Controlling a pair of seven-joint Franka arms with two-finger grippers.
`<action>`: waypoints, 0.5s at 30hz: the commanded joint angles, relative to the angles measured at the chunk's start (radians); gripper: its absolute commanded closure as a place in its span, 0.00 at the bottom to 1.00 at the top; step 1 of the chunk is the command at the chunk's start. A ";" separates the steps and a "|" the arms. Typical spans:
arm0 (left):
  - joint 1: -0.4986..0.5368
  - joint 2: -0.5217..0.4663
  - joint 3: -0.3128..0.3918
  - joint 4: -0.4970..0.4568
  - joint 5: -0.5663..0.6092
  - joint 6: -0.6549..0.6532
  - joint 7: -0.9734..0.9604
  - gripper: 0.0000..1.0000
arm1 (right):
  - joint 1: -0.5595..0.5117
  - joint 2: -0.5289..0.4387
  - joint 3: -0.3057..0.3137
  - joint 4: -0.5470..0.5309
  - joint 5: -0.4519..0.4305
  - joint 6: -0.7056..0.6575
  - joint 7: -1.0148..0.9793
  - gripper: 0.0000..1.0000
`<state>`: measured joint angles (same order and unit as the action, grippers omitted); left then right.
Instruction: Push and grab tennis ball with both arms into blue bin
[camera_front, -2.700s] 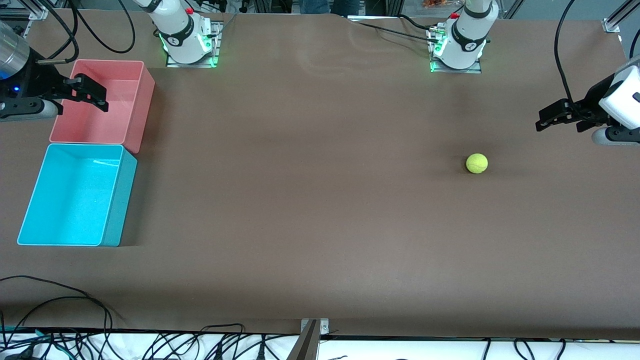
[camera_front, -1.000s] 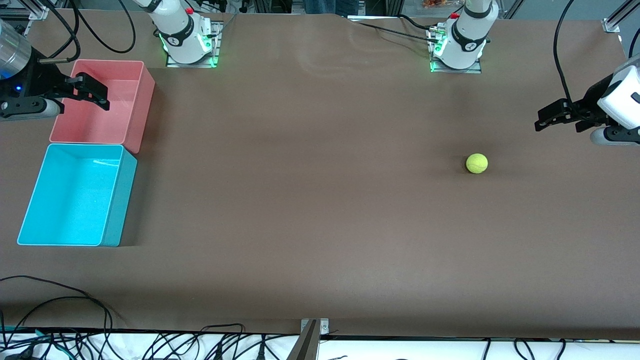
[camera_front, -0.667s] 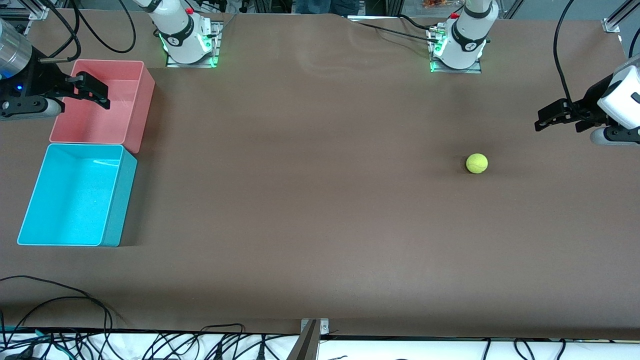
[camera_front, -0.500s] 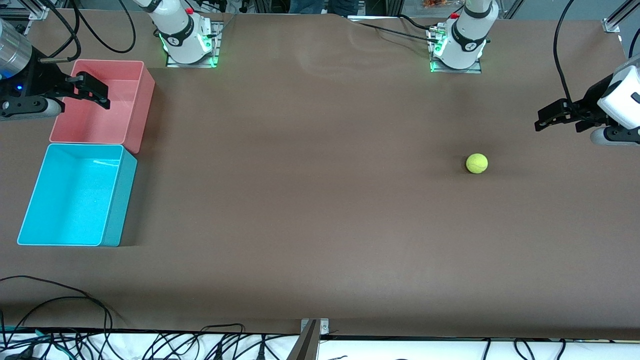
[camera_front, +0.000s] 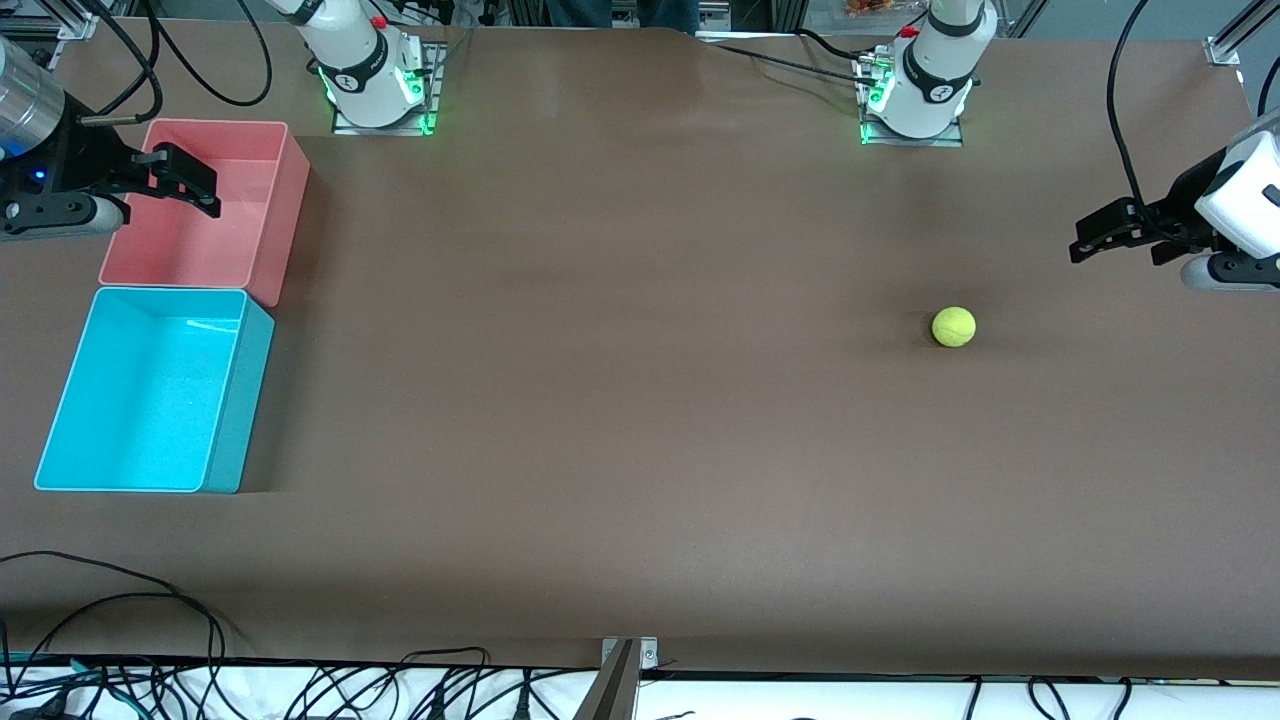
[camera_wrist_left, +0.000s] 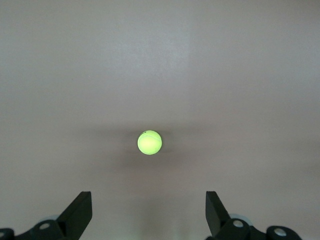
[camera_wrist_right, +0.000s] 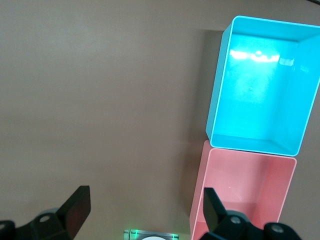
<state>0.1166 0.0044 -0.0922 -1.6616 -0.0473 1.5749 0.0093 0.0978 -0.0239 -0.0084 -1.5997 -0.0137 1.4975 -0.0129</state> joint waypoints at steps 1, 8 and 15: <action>0.006 -0.004 -0.001 0.017 -0.014 0.004 0.011 0.00 | -0.001 -0.007 0.002 0.014 -0.002 -0.023 0.004 0.00; 0.008 0.012 0.000 0.029 -0.016 0.001 0.006 0.00 | -0.001 -0.007 0.002 0.014 -0.002 -0.022 0.002 0.00; 0.008 0.038 0.005 0.046 -0.019 0.002 0.005 0.00 | -0.001 -0.007 0.001 0.014 -0.002 -0.020 0.002 0.00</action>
<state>0.1187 0.0101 -0.0897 -1.6525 -0.0482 1.5791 0.0092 0.0976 -0.0239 -0.0085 -1.5997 -0.0137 1.4963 -0.0130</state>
